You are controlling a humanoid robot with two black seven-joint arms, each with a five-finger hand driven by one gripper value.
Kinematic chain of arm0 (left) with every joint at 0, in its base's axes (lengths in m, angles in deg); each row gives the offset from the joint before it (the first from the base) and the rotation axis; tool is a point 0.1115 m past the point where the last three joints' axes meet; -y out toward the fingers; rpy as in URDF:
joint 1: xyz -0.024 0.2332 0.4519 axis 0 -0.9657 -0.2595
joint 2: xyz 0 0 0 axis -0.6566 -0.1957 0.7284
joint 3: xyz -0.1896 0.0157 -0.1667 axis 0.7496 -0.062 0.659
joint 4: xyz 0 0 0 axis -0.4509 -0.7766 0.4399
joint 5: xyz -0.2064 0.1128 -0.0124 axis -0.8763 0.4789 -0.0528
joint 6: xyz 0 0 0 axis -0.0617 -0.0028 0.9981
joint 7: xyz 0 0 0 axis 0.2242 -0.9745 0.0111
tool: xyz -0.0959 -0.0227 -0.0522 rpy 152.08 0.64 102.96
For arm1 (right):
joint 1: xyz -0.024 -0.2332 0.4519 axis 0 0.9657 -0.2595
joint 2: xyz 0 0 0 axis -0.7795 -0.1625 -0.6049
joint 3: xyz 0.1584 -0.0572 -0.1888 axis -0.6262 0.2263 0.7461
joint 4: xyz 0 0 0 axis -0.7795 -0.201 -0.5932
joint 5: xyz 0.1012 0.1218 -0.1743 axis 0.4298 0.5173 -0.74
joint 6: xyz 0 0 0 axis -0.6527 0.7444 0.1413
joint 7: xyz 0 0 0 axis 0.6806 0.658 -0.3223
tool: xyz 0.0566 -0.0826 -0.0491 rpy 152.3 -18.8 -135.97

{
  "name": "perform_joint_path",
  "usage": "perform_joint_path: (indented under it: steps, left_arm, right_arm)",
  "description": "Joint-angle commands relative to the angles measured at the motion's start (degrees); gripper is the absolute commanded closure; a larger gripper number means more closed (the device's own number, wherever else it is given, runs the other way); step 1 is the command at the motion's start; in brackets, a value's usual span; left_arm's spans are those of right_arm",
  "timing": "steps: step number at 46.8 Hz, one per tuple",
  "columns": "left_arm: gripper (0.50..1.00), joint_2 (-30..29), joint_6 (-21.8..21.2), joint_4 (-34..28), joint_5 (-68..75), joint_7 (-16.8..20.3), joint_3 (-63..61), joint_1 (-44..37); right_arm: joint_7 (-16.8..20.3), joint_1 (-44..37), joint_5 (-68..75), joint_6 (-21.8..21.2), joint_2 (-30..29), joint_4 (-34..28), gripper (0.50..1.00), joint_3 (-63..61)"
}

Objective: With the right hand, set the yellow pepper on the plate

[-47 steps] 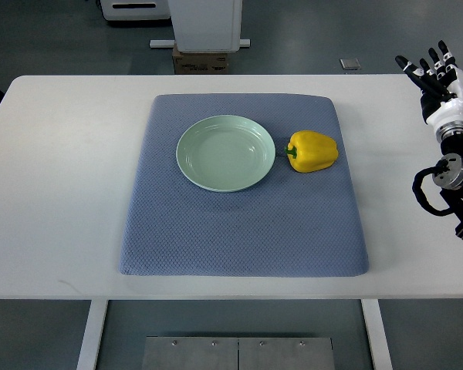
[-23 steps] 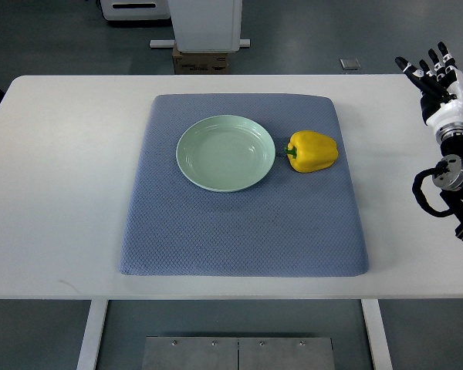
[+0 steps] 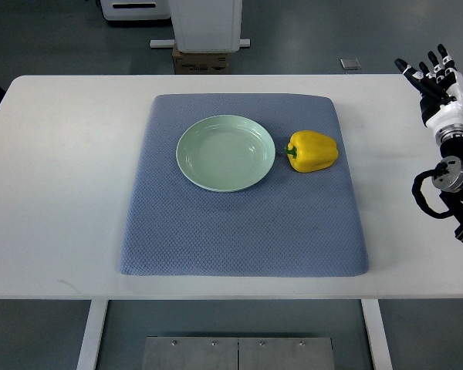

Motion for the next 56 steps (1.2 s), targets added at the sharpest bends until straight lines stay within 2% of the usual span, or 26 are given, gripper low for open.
perform_joint_path:
  steps: [1, 56]
  left_arm:
    - [0.500, 0.0, 0.0, 0.0, 0.0, 0.0, 0.0, 0.0]
    - [0.500, 0.0, 0.0, 0.0, 0.0, 0.0, 0.0, 0.0]
  right_arm:
    - [0.0, 0.0, 0.0, 0.0, 0.0, 0.0, 0.500, 0.0]
    - [0.2, 1.0, 0.0, 0.0, -1.1, 0.2, 0.500, -0.1]
